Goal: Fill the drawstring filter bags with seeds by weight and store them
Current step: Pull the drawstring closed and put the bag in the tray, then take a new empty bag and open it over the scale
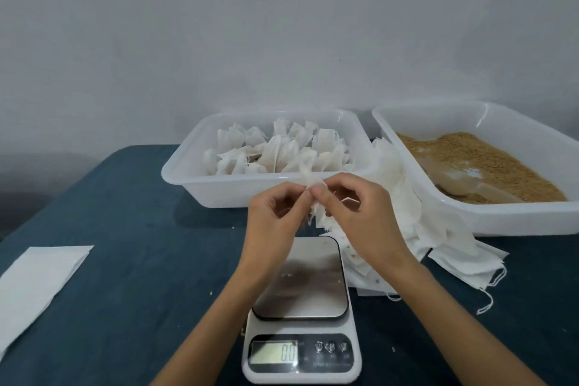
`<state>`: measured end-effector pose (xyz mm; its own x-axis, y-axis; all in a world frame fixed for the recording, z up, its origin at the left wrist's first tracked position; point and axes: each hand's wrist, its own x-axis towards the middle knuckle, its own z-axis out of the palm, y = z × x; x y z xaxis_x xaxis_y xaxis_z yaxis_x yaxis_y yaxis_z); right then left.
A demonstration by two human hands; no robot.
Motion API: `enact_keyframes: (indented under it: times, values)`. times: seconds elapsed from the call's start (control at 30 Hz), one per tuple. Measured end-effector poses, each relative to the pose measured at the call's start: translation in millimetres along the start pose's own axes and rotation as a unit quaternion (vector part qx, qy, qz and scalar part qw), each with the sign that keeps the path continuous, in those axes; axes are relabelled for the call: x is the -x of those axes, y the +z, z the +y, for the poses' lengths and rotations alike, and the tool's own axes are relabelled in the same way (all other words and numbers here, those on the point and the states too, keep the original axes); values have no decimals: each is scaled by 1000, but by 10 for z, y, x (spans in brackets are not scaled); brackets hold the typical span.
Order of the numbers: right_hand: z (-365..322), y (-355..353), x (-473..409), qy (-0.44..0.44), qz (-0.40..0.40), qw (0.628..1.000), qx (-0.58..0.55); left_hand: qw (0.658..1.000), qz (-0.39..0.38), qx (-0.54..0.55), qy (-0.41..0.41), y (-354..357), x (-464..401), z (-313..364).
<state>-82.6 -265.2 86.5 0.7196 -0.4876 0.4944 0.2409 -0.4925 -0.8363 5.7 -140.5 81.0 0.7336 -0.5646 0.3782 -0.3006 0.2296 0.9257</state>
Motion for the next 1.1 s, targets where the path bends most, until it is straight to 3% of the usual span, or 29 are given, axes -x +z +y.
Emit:
enact_keyframes:
  times: [0.13, 0.3, 0.37, 0.43, 0.5, 0.6, 0.73, 0.93, 1.1]
  values:
    - [16, -10, -25, 22, 4, 1000, 8, 1000, 10, -18, -10, -51, -11, -50]
    - [-60, -156, -66, 82, -27, 991, -105, 998, 62, -26, -11, -51, -27, -34]
    - [-123, -252, -84, 105, -56, 980, -162, 995, 61, -2, -76, -75, -52, -47]
    - [-180, -333, -111, 109, -80, 975, -174, 979, -9, 112, -168, -91, -66, -41]
    - [-212, -394, -139, 91, -87, 983, -134, 956, -68, 212, -189, -84, -45, -25]
    - [-230, -462, -151, 50, -70, 995, -53, 947, -45, 257, -189, -69, -14, -49]
    - [-264, -477, -99, 50, -49, 997, -28, 952, 6, 240, -191, -60, -14, -84]
    - [-225, -387, -100, -47, -6, 984, 173, 970, -14, 179, -164, 6, 53, -72]
    - [-225, -453, -146, -31, 29, 986, 160, 967, 14, 204, -154, -6, 30, -35]
